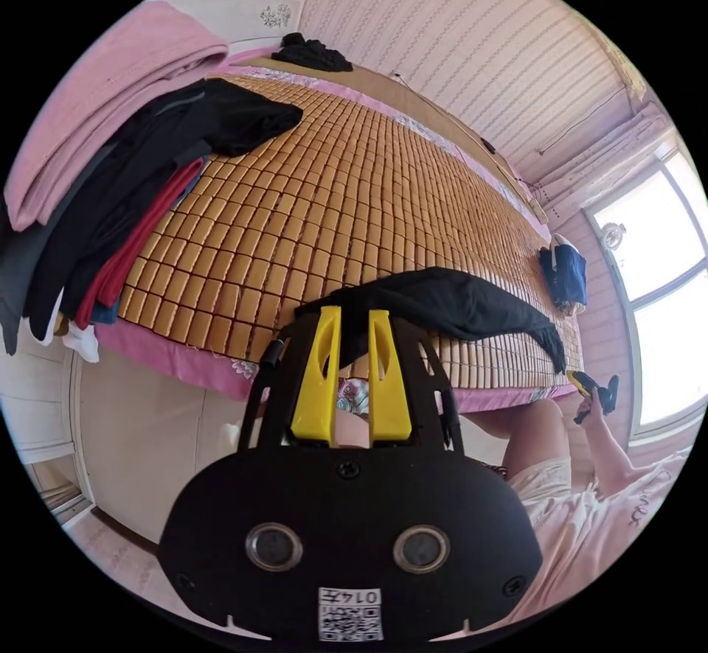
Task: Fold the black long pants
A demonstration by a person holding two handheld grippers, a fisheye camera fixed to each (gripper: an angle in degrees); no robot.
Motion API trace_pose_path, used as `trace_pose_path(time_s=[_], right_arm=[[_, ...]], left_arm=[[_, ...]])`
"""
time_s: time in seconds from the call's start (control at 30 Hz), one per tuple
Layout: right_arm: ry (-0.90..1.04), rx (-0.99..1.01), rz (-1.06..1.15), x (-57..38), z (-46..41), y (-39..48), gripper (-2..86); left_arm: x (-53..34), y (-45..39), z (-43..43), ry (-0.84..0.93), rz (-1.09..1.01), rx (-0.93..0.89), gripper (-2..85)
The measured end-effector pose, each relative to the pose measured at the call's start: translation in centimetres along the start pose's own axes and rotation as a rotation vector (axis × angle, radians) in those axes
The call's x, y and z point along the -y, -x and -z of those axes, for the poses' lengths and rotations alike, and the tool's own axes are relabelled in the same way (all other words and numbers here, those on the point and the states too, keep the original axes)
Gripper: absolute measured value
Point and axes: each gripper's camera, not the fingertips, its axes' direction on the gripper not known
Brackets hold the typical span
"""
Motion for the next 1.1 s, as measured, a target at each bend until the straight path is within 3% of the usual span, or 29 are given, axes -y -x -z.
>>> trace_pose_path(time_s=[0.13,0.33,0.47,0.53,0.63,0.73,0.8,1.1], right_arm=[[0.033,-0.010,0.100,1.5,-2.1,2.5,10.0],[-0.049,0.174,-0.047,4.3,-3.8,1.9,10.4],[-0.048,0.032,-0.062,6.1,-5.8,2.7,12.6],[-0.062,0.064,-0.126,7.0,-6.6,2.3,12.9],[-0.061,0.179,-0.256,8.4,-8.5,1.0,11.4],[-0.036,0.149,-0.356,9.0,-10.2,-0.1,2.4],[-0.042,0.217,-0.396,8.9,-10.4,-0.7,1.3],[-0.190,0.531,-0.220,7.5,-3.2,1.0,-0.2]], left_arm=[[0.1,0.1,0.9,-0.026,-0.023,0.014,6.2],[-0.2,0.7,1.7,-0.021,-0.042,0.017,6.2],[-0.6,1.4,1.7,-0.009,-0.038,0.016,6.2],[-0.7,1.8,1.7,-0.009,-0.030,0.012,6.2],[-0.9,2.4,1.8,-0.012,-0.011,0.004,6.2],[-0.9,2.9,1.7,-0.013,-0.003,0.012,6.2],[-0.8,3.1,1.8,-0.020,-0.005,0.009,6.1],[0.6,2.0,5.7,-0.121,-0.139,-0.005,6.0]])
